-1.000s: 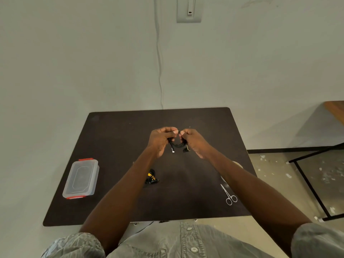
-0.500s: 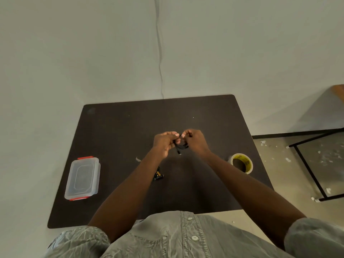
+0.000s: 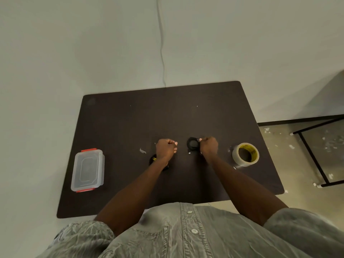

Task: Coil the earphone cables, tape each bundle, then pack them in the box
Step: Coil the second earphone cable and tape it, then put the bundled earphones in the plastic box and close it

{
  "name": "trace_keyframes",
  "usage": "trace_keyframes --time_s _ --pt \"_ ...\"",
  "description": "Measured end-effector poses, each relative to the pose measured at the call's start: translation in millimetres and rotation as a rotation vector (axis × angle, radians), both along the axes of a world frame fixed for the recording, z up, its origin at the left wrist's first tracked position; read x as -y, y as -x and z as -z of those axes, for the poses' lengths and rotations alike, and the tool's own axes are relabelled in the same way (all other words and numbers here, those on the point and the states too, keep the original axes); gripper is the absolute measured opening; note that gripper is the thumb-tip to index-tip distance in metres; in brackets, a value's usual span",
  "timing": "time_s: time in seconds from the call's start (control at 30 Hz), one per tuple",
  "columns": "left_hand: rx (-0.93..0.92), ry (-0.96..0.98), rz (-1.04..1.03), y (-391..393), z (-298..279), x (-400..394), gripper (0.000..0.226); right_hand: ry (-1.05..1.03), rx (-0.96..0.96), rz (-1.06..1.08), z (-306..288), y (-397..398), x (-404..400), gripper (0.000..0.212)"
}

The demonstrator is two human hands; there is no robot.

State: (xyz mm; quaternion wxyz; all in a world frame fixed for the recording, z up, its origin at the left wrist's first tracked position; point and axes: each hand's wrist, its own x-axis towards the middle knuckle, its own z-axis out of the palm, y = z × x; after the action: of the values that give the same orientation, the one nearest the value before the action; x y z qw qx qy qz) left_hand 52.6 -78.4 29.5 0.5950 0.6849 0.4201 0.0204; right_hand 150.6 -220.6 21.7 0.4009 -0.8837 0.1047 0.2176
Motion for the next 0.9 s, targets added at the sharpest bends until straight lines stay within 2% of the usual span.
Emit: trace_keyframes --time_s 0.07,0.2,0.33,0.47,0.63,0.7,0.73,0.8,0.9 --pt "0.003 -0.041 0.003 6 -1 5 0.023 0.026 0.013 -0.005 0 5 10 0.025" --pt "0.037 -0.138 -0.007 22 -7 16 0.019 0.036 0.112 -0.113 -7 21 25 0.017" --pt "0.134 -0.139 -0.144 50 -17 25 0.020 -0.013 0.236 -0.285 -20 47 15 0.027" --pt "0.166 -0.125 -0.376 92 -21 18 0.022 -0.056 0.324 -0.529 -24 82 -12 0.026" --pt "-0.078 -0.365 -0.688 155 -27 -16 0.034 -0.092 0.383 -0.662 -23 125 -44 0.019" --pt "-0.096 -0.351 -0.900 176 -32 -35 0.027 -0.086 0.396 -0.701 -24 137 -59 0.017" --pt "-0.114 -0.340 -0.999 186 -30 -48 0.034 -0.079 0.406 -0.724 -26 144 -69 0.017" --pt "-0.196 -0.265 -1.136 202 -24 -72 0.062 -0.069 0.419 -0.769 -29 153 -88 0.018" --pt "-0.254 -0.018 -1.211 229 -12 -113 0.082 -0.078 0.403 -0.790 -32 169 -131 0.019"
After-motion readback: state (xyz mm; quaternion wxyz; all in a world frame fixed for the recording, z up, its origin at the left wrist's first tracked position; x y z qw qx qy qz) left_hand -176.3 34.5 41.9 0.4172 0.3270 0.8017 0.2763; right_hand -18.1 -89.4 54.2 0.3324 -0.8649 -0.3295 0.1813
